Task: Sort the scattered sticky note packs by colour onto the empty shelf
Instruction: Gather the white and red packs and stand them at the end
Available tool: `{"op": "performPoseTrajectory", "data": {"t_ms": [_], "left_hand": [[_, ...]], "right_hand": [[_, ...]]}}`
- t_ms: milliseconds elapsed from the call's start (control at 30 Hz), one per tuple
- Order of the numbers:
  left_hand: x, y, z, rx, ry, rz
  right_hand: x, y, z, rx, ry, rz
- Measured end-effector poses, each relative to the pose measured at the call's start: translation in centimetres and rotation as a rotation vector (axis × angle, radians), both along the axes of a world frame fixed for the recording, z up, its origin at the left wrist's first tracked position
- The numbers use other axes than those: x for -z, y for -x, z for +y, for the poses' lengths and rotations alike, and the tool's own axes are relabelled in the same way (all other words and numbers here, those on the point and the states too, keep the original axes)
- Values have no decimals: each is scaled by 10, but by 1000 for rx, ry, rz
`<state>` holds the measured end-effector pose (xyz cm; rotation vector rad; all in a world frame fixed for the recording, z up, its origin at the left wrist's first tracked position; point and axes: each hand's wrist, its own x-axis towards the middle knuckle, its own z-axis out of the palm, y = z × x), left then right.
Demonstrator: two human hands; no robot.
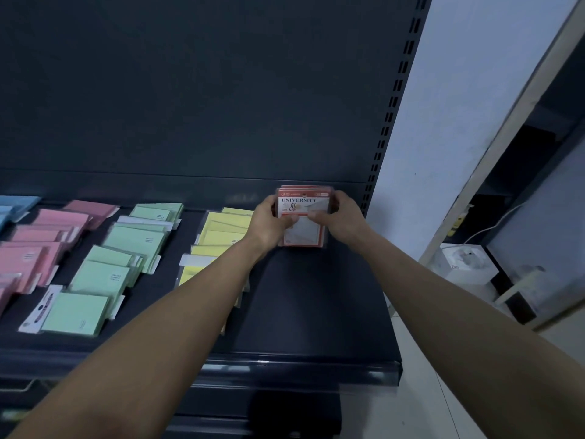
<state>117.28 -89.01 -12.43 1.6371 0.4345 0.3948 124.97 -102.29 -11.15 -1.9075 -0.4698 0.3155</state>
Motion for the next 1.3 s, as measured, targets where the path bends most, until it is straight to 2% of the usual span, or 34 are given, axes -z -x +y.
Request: {"op": "performPoseTrajectory", "data": {"t_ms": [300, 600, 833, 1000, 1167, 1300], "left_hand": [[10, -11, 8, 46, -56, 130], [18, -24, 12, 39, -265, 161], [16, -30, 10, 55, -272, 228], [20, -28, 8, 43, -305, 202], [18, -29, 12, -23, -354, 86], [18, -30, 14, 2, -365, 139]], "right_hand": [[9, -5, 6, -87, 46, 116], [16, -15, 15, 11, 125, 66], [15, -21, 16, -6, 119, 150], [17, -16, 14, 50, 194, 47], [14, -13, 16, 109, 116, -48], [15, -12, 16, 116, 164, -51]]}}
